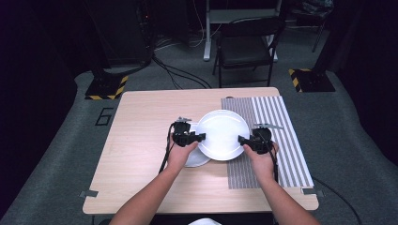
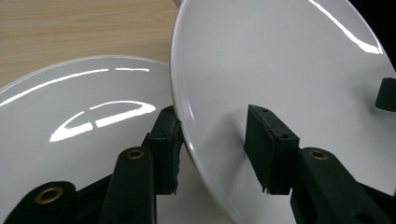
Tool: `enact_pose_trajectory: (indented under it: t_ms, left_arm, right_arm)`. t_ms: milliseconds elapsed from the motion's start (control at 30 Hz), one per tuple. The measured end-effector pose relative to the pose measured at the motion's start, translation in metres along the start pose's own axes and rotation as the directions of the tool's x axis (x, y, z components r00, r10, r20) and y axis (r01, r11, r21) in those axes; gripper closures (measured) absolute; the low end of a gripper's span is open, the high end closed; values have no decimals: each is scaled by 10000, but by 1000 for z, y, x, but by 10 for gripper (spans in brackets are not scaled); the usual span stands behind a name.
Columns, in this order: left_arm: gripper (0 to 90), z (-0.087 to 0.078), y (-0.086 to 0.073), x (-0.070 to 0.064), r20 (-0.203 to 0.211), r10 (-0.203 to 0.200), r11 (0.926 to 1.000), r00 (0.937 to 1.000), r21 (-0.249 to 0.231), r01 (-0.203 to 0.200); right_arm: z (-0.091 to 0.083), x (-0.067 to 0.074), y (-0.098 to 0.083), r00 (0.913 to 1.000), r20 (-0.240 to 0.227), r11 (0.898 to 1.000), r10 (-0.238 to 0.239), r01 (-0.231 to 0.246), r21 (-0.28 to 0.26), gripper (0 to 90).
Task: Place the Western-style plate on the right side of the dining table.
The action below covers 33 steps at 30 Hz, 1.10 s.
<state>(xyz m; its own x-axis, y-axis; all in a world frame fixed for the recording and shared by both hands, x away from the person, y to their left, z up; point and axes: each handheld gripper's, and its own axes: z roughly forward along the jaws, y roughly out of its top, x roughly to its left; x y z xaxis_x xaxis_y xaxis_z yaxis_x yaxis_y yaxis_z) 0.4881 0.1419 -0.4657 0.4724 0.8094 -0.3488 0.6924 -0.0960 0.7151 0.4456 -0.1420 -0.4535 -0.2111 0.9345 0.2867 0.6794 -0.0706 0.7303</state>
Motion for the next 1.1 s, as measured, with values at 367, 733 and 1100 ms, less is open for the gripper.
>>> enact_pose_trajectory:
  t_ms: [367, 733, 1100]
  left_arm:
    - [563, 5, 5, -10, 243, 309, 9995, 9992, 52, -311]
    - [563, 17, 10, -23, 573, 543, 9983, 9969, 164, -553]
    - [564, 22, 13, -33, 809, 803, 9963, 9935, 232, -825]
  right_arm:
    - [-12, -7, -2, 9993, 305, 9997, 198, -193, -164, 514]
    - [-24, -17, -5, 9973, 617, 9987, 386, -365, -346, 514]
    - [-33, -24, -9, 9942, 896, 9972, 595, -551, -512, 513]
